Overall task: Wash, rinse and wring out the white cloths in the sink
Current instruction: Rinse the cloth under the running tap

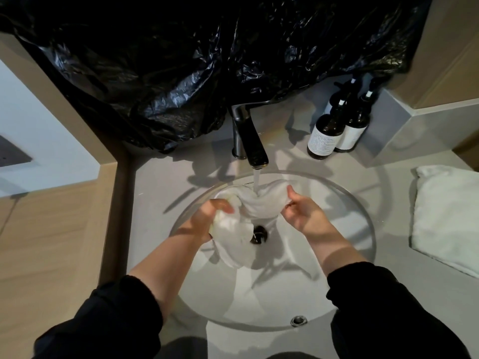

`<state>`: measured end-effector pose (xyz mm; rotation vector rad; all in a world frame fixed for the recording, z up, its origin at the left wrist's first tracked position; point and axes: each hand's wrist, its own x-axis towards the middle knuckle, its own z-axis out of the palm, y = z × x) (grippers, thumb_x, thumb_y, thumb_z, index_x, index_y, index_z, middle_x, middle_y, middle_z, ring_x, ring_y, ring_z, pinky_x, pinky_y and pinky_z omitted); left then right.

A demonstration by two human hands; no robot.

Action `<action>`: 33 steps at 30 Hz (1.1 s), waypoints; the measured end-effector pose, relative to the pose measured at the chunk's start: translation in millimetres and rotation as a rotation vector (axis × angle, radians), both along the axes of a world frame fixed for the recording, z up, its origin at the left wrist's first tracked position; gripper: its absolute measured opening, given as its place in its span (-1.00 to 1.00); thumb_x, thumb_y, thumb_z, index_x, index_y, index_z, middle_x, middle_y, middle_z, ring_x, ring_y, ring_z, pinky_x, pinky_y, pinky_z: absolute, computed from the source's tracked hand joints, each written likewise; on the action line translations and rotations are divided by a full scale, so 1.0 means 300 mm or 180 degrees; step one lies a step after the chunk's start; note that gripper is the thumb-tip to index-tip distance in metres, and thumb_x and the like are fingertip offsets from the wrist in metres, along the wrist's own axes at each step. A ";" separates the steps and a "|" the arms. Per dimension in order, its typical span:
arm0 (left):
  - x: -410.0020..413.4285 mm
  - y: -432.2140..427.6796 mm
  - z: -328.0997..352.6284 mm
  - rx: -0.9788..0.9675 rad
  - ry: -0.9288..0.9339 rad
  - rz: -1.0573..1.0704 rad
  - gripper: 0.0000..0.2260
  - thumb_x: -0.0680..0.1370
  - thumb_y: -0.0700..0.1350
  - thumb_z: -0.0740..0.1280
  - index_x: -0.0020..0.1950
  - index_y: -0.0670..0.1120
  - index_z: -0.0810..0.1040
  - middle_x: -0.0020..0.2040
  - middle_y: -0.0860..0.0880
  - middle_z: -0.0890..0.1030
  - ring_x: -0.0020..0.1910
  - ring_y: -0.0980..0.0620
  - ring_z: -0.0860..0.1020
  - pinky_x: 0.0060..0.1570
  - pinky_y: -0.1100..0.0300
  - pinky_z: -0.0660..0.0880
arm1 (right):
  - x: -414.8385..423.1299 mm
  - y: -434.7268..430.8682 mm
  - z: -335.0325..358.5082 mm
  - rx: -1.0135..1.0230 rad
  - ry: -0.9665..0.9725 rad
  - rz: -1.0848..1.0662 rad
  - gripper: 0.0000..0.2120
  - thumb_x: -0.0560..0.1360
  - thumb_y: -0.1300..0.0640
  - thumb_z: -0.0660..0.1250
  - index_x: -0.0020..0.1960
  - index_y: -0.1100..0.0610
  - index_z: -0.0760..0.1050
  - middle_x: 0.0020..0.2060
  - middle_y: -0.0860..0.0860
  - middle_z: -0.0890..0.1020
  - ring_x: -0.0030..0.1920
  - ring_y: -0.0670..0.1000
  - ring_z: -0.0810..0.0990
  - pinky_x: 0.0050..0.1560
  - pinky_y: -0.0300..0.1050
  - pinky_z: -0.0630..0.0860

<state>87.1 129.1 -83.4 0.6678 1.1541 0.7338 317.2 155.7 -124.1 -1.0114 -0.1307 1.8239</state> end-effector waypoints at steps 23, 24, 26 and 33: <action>-0.108 -0.052 0.096 -0.0183 0.1470 -0.0796 -0.61 0.17 -0.25 0.39 -0.01 -0.19 0.60 -0.13 -0.24 0.64 -0.10 -0.28 0.62 0.07 -0.17 0.56 | -0.307 0.020 0.062 -0.0795 -0.1085 0.0107 -0.54 0.16 -0.14 0.40 -0.09 0.15 0.59 -0.09 0.14 0.67 -0.07 0.19 0.66 0.08 0.15 0.56; -0.101 -0.057 0.100 -0.0202 0.1485 -0.0746 -0.67 0.22 -0.27 0.39 -0.02 -0.18 0.59 -0.14 -0.22 0.64 -0.11 -0.26 0.62 0.05 -0.14 0.57 | -0.314 0.014 0.066 -0.0756 -0.0996 0.0096 -0.60 0.23 -0.14 0.37 -0.13 0.16 0.58 -0.11 0.14 0.66 -0.06 0.20 0.65 0.10 0.17 0.55; -0.092 -0.058 0.089 -0.0226 0.1522 -0.0658 -0.71 0.27 -0.31 0.39 -0.02 -0.18 0.59 -0.13 -0.22 0.64 -0.12 -0.25 0.62 0.02 -0.10 0.58 | -0.324 0.010 0.043 -0.0563 -0.0667 0.0164 -0.62 0.30 -0.14 0.34 -0.16 0.19 0.53 -0.13 0.17 0.58 -0.05 0.19 0.61 0.07 0.10 0.53; -0.068 -0.015 0.002 0.0414 0.1746 -0.0670 -0.41 -0.09 -0.12 0.41 -0.05 -0.15 0.64 -0.03 -0.26 0.64 -0.01 -0.31 0.60 0.06 -0.19 0.56 | -0.321 -0.020 0.017 -0.0214 0.0239 0.0877 -0.50 0.50 -0.26 0.23 -0.02 0.20 0.54 -0.23 0.18 0.66 -0.25 0.16 0.65 -0.33 0.01 0.62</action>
